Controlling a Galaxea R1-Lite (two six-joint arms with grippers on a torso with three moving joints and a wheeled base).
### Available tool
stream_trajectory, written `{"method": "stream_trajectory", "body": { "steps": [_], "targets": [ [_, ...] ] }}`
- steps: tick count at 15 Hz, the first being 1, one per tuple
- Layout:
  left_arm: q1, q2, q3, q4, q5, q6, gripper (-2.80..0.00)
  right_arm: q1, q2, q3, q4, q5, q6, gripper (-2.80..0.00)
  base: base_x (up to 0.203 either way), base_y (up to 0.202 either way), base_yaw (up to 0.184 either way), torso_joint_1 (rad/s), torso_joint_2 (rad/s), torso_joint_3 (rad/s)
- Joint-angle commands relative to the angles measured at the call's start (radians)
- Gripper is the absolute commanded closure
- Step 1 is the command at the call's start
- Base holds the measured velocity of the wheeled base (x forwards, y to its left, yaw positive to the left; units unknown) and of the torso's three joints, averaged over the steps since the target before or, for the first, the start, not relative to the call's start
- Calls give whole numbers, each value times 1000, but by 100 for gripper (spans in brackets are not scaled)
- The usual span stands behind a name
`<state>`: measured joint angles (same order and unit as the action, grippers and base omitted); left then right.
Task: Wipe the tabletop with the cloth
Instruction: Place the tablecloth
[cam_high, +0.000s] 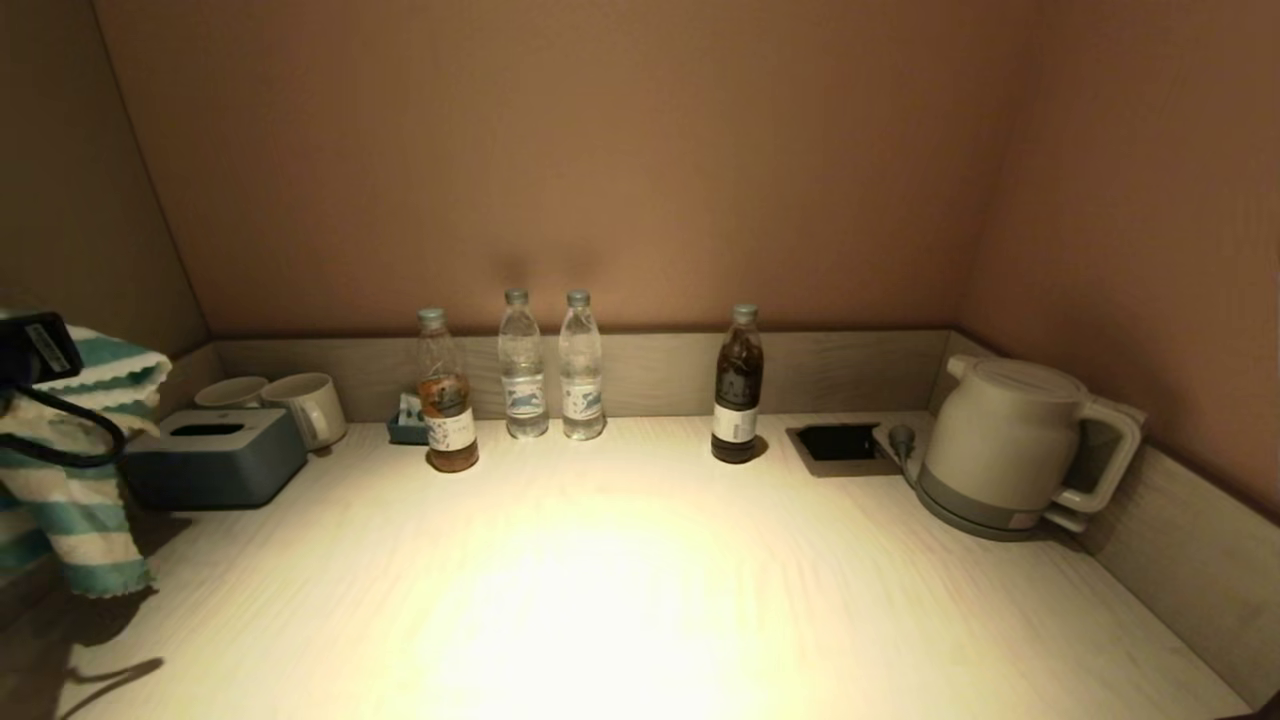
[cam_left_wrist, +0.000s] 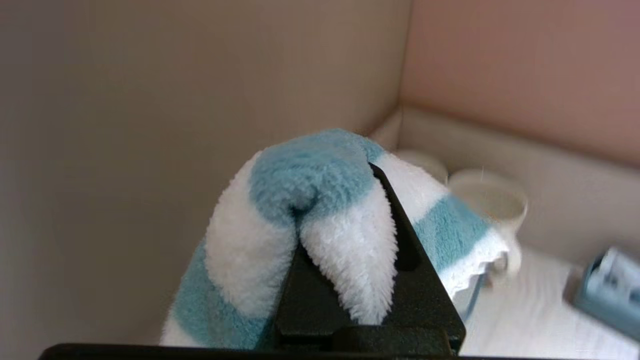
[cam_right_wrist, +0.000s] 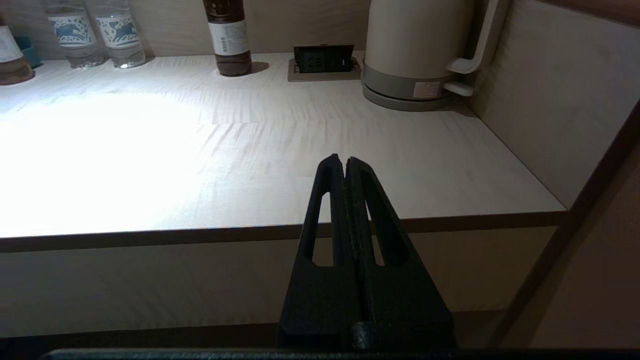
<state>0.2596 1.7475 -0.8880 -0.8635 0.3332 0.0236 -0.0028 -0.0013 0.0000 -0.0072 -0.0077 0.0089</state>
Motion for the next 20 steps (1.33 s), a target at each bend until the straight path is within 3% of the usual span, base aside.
{"method": "stream_trajectory", "body": {
  "steps": [1,4,12,13,18,20],
  "targets": [
    [12,80,-21,64,3,-34,0,0,1,0,0,0,0,0,0,0,0,0,0,0],
    [19,139,-55,146,2,-82,0,0,1,0,0,0,0,0,0,0,0,0,0,0],
    [58,193,-65,187,3,-85,0,0,1,0,0,0,0,0,0,0,0,0,0,0],
    [66,208,-69,222,5,-90,-280,0,1,0,0,0,-1,0,0,0,0,0,0,0],
    [67,156,-45,293,2,-99,-280,0,1,0,0,0,-1,0,0,0,0,0,0,0],
    [58,79,-41,376,-5,-102,-280,0,1,0,0,0,-1,0,0,0,0,0,0,0]
  ]
}}
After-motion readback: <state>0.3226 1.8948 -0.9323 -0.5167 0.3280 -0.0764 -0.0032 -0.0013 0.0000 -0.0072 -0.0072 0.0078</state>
